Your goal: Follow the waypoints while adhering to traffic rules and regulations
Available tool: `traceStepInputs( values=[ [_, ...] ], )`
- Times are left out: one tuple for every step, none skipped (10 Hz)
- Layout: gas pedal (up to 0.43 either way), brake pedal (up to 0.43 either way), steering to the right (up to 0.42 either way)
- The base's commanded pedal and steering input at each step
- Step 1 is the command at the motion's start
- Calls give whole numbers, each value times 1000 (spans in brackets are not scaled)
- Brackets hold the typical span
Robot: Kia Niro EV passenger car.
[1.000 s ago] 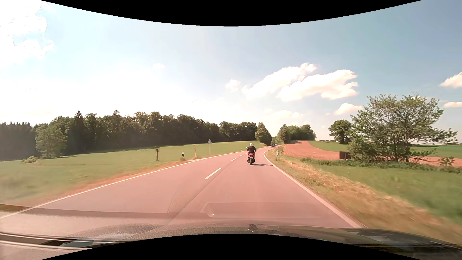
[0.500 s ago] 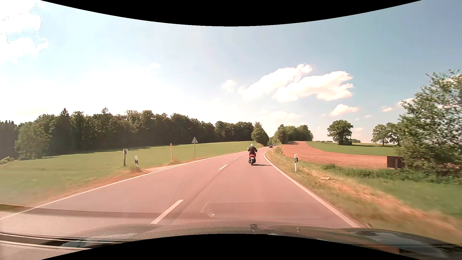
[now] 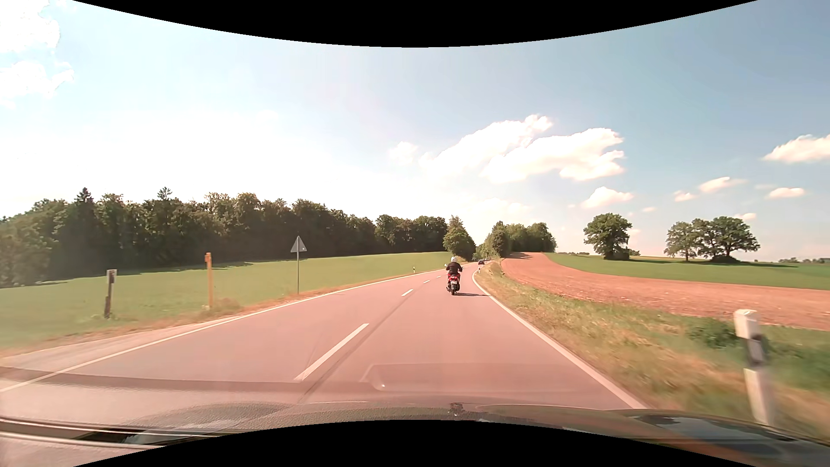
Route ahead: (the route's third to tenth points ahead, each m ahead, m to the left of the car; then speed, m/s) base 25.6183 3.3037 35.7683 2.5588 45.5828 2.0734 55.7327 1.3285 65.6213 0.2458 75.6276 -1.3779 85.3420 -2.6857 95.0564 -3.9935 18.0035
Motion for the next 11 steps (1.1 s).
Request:
traceStepInputs(
  values=[
    [319, 6, 15],
    [311, 6, 15],
    [311, 6, 14],
    [311, 6, 14],
    [311, 6, 13],
    [299, 6, 11],
    [299, 6, 10],
    [299, 6, 11],
    [287, 6, 10],
    [268, 6, 12],
    [248, 6, 12]
  ],
)
